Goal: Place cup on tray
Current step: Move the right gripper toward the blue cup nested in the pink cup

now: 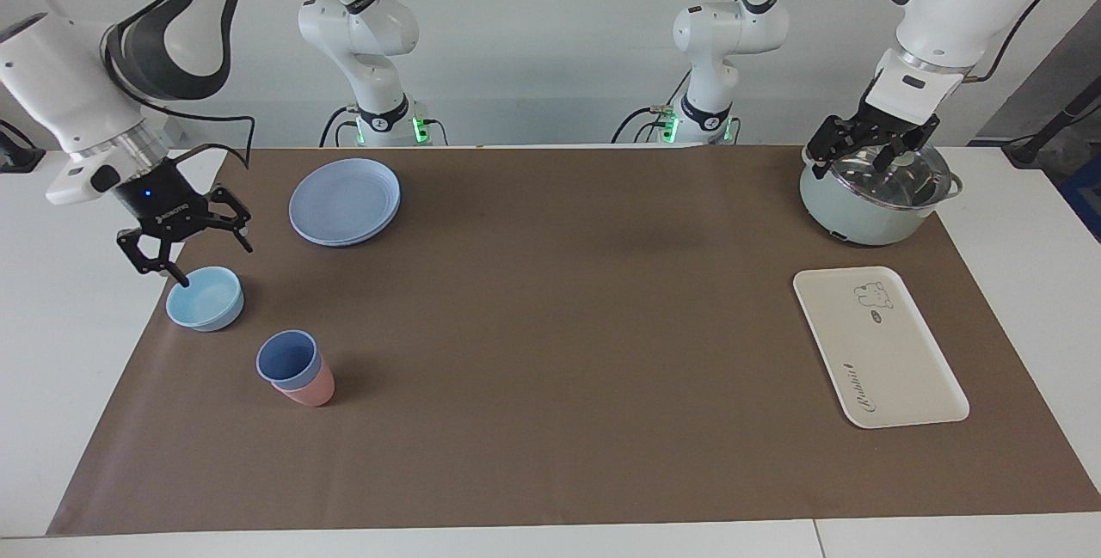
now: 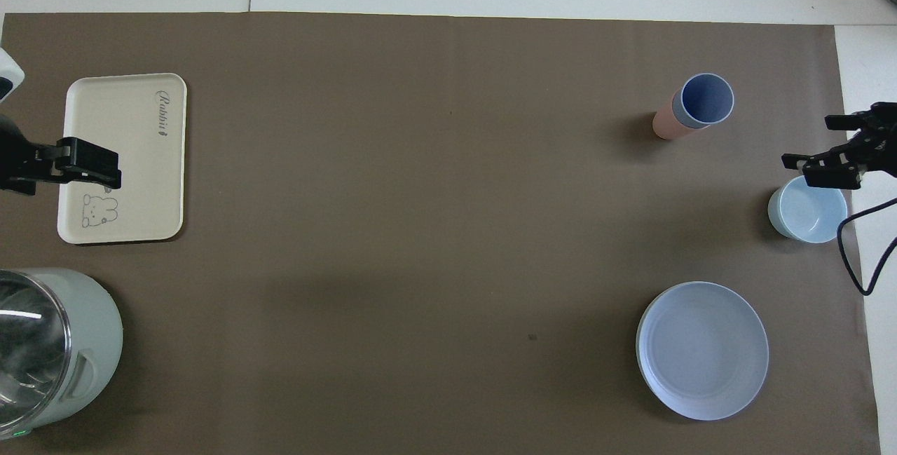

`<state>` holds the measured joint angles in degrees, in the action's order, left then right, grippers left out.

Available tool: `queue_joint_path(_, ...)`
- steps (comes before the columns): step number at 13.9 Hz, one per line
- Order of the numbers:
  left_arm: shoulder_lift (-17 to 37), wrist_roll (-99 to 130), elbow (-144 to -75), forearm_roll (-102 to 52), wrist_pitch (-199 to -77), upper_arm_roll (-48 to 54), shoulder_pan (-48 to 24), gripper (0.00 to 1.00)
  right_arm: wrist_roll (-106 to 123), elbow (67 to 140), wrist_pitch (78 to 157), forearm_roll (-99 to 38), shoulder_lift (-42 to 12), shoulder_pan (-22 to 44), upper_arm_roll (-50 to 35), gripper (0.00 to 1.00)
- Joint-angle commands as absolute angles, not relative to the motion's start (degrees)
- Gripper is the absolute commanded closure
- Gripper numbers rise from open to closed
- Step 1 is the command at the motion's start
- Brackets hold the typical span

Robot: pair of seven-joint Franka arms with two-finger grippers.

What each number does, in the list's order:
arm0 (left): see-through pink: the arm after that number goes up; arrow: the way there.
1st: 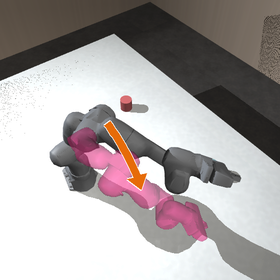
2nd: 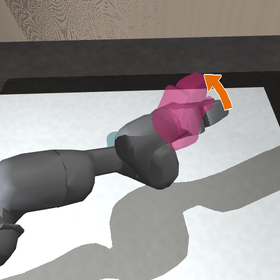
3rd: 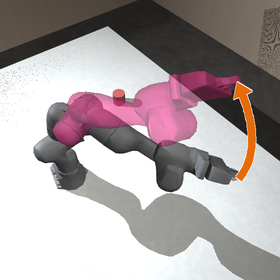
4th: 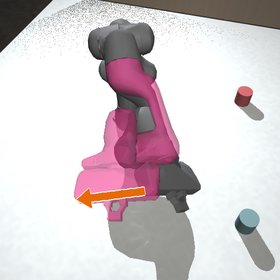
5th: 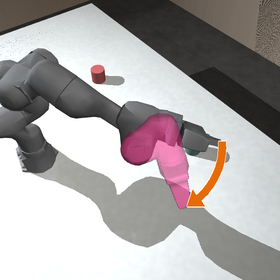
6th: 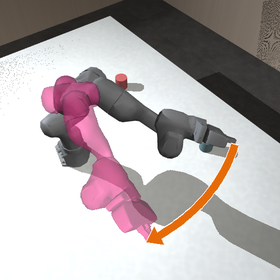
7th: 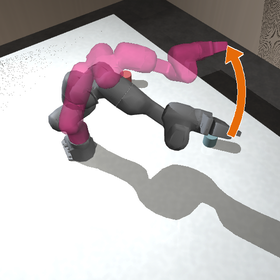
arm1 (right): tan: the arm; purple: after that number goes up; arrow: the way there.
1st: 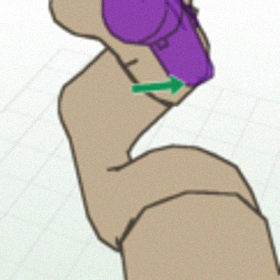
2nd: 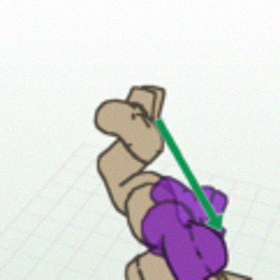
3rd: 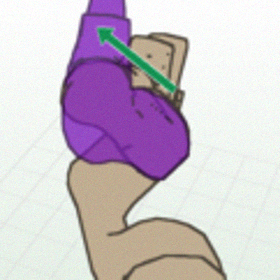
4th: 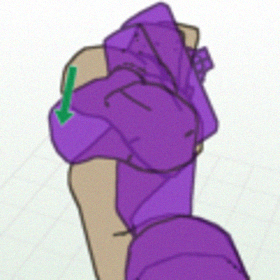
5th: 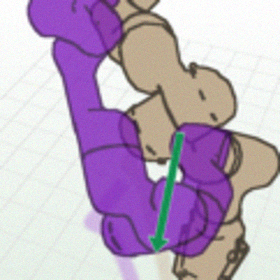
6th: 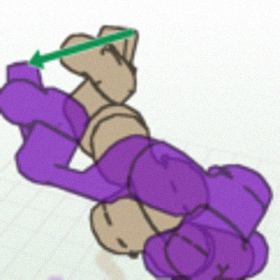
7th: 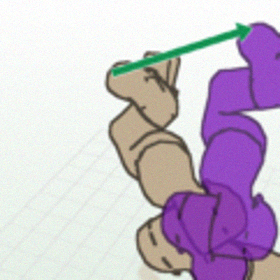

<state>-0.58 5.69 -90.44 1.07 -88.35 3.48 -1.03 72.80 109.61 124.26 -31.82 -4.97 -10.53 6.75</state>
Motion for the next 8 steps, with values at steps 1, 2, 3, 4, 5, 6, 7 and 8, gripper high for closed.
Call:
queue_joint_path(1,-2.02,5.01,-92.73,1.58,-90.44,3.60,-0.61,0.00,89.08,109.42,126.47,-42.07,-9.65,-13.01,6.15,0.00)
queue_joint_path(2,-2.11,5.10,-92.72,1.58,-90.35,3.60,-0.88,0.00,92.34,109.34,127.00,-45.49,-10.80,-12.92,6.15,0.00)
queue_joint_path(3,-2.11,4.92,-92.90,1.58,-90.44,3.60,-0.88,0.00,94.72,109.42,127.44,-48.92,-11.85,-12.75,6.15,0.00)
queue_joint_path(4,-2.54,5.10,-93.42,1.58,-90.61,3.69,-0.79,0.00,96.23,109.42,127.35,-51.13,-12.74,-12.74,6.15,0.00)
queue_joint_path(5,-2.55,5.01,-93.51,1.58,-90.70,3.60,-0.97,0.00,97.37,109.77,127.35,-52.72,-13.18,-12.74,6.15,0.00)
queue_joint_path(6,-2.55,5.01,-93.52,1.58,-90.70,3.60,-1.14,0.00,97.73,110.38,127.27,-54.39,-13.27,-12.48,6.15,0.00)
queue_joint_path(7,-2.64,4.92,-93.60,1.58,-90.70,3.60,-1.14,0.00,98.34,111.17,126.74,-56.49,-13.97,-12.39,6.15,0.00)
queue_joint_path(8,-2.64,5.01,-93.78,1.58,-90.70,3.60,-1.06,0.00,100.96,111.53,126.22,-59.12,-14.93,-12.65,6.07,0.00)
